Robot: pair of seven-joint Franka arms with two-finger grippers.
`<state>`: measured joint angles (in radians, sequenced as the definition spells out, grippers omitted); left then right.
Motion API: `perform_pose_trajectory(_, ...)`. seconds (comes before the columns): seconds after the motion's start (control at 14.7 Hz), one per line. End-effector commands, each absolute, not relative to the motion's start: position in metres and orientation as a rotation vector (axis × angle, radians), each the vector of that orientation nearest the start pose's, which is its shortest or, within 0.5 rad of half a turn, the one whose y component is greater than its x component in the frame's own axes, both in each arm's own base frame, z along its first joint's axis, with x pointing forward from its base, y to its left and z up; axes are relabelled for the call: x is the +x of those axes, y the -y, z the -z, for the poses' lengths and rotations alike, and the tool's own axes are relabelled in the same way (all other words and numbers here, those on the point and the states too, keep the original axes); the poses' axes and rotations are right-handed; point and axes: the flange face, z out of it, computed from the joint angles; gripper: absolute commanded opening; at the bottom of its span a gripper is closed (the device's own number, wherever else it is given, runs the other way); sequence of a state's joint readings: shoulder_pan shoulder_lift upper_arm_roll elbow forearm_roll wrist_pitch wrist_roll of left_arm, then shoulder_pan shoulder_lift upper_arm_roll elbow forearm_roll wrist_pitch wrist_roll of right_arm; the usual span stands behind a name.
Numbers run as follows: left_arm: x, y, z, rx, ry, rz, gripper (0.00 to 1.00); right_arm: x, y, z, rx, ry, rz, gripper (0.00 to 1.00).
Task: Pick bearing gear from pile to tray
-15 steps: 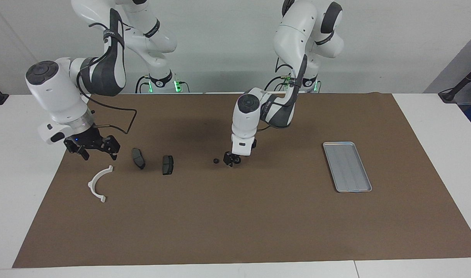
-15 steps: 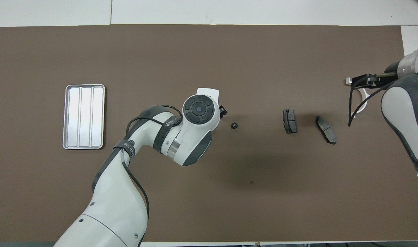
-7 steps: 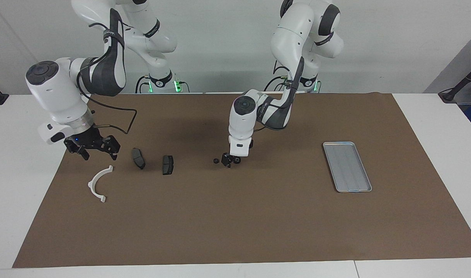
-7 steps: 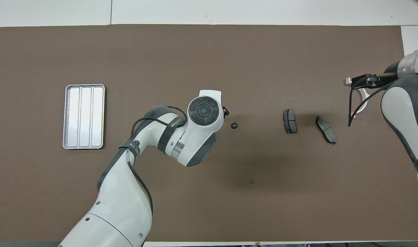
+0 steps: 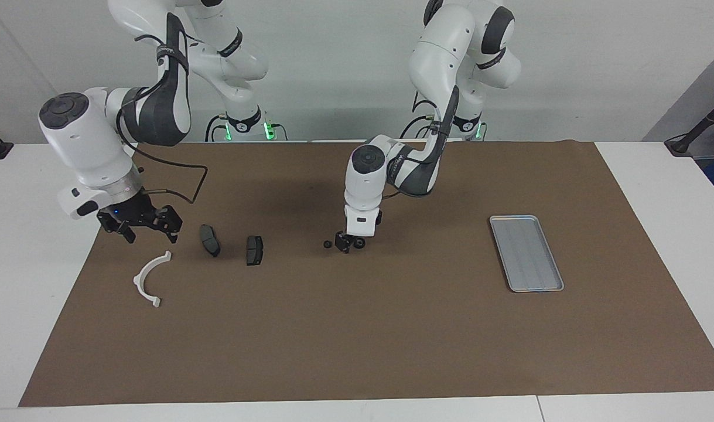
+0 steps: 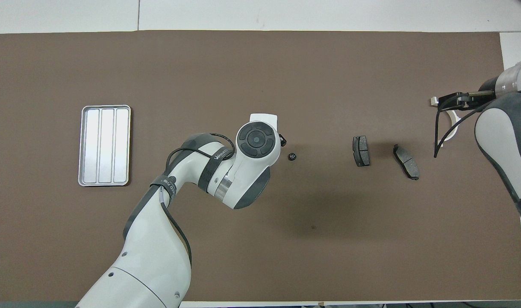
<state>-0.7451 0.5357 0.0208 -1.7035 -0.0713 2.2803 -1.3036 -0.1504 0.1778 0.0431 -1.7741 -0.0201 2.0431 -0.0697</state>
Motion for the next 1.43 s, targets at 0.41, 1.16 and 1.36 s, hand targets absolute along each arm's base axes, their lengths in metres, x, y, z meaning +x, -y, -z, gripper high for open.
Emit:
perform_pose_trajectory(0.41, 0.498, 0.456, -0.275, -3.028, 0.999, -0.034, 0.81, 0.61, 0.071, -0.467, -3.159, -0.009, 0.133, 1.0)
perform_pose_trajectory(1.16, 0.501, 0.453, -0.275, -3.015, 0.989, 0.01, 0.6, 0.61, 0.071, -0.467, -3.159, -0.009, 0.136, 1.0)
perform_pose_trajectory(1.36, 0.503, 0.449, -0.274, -3.005, 0.962, 0.036, 0.6, 0.61, 0.071, -0.467, -3.159, -0.009, 0.136, 1.0)
